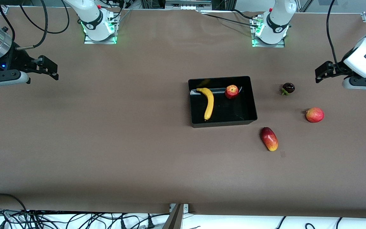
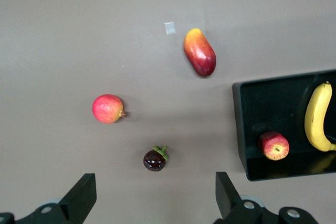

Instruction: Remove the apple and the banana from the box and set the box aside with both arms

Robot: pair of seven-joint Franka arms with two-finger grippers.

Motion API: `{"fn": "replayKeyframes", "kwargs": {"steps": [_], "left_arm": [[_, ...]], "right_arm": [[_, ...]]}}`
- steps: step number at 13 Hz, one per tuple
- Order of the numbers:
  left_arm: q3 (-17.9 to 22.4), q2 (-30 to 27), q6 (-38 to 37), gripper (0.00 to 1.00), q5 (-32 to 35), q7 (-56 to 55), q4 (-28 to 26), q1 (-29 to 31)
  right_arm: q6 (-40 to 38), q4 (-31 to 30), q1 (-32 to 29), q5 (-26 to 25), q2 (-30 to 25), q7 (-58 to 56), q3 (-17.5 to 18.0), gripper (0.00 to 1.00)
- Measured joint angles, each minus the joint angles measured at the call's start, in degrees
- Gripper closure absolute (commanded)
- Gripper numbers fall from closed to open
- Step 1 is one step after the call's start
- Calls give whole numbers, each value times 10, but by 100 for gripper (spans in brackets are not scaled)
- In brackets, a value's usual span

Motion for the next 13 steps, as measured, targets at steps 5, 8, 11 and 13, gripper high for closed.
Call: {"fn": "replayKeyframes", "kwargs": {"steps": [5,8,11,13], "left_arm": [[-85,49,25,0,-2,-173,-16,-44],[-117,103,68,0,-2,-224,-44,-81],[-151,131,227,0,-2,-286,-164,-84],[-164,136,317,0,-2,-327,-232,-84]], "right_arm": [[0,0,0,0,0,0,0,0],[8,0,0,0,0,0,0,0],[20,1,5,0,5,-3,1,0],[22,9,9,0,13,-3,2,0]]}}
